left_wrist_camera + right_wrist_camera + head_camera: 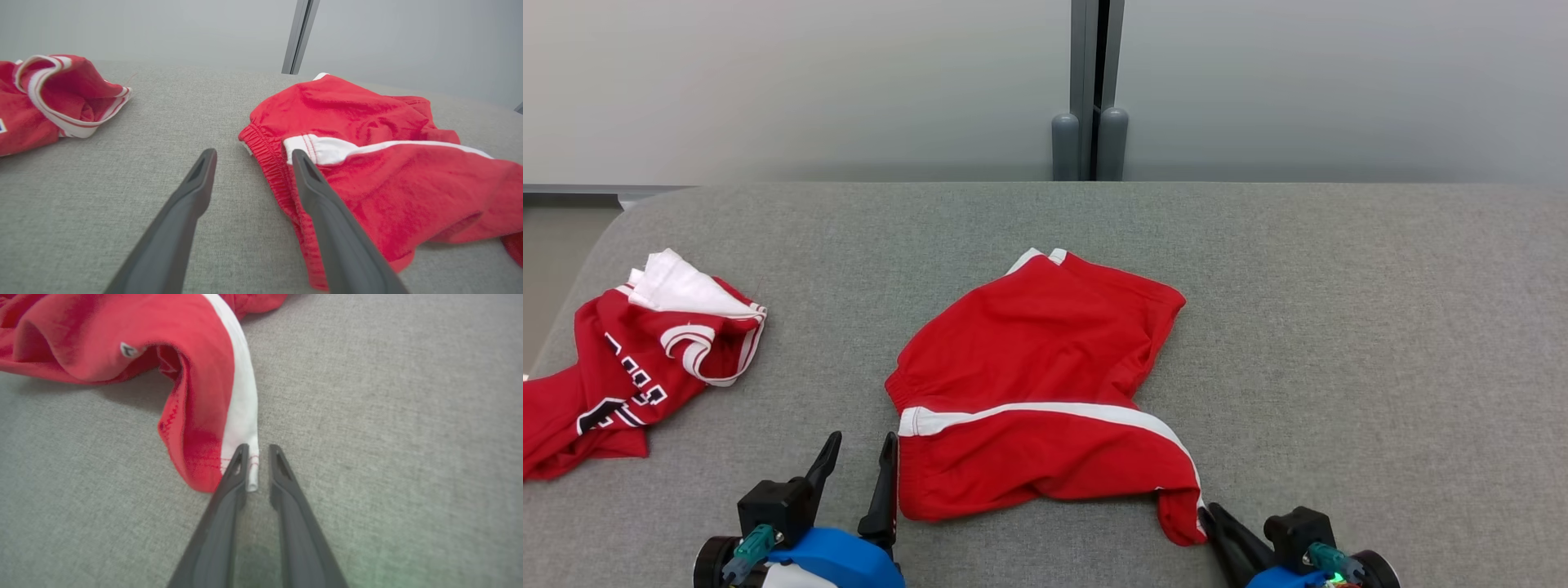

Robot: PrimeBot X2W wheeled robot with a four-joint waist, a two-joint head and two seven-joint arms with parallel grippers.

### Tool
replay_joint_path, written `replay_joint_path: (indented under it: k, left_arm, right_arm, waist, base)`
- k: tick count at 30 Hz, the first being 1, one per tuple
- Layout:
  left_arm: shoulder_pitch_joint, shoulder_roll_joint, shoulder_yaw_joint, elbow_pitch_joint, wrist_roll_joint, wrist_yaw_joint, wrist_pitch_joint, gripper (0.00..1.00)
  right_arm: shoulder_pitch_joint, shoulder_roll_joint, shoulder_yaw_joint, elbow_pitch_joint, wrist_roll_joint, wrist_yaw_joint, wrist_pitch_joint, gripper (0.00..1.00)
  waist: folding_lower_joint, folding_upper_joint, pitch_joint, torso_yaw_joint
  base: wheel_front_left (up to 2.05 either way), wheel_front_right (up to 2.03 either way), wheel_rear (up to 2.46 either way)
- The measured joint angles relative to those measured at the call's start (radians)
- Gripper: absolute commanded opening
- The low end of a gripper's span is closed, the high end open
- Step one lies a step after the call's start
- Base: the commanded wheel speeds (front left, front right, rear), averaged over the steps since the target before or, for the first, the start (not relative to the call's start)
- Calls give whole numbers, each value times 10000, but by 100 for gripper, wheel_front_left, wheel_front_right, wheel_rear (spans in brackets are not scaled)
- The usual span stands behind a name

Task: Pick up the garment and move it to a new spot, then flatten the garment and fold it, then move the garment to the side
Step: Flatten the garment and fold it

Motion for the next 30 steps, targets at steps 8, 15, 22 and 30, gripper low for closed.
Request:
replay_joint_path:
  k: [8, 15, 22, 30]
  left_arm:
    - [-1, -134, 176, -209, 113, -56, 0, 100]
    - [-1, -221, 61, -437, 98, -58, 0, 100]
    - [51, -224, 54, -460, 36, -58, 0, 100]
    - [351, -313, 849, -391, 251, -56, 0, 100]
  right_arm:
    - [-370, 2, -1432, -433, -995, 2, 15, 0]
    - [-493, -6, -2911, -2869, -2957, 2, 15, 0]
    - [257, 4, -3434, -4094, -4228, 2, 15, 0]
    - [1335, -8, -3971, -4297, -3055, 2, 15, 100]
  waist:
    - [1, 1, -7, -205]
    - [1, 1, -56, -385]
    - [1, 1, -117, -471]
    - [1, 1, -436, -554]
  base:
    - [0, 0, 0]
    - [0, 0, 0]
    - [0, 0, 0]
    - [0, 0, 0]
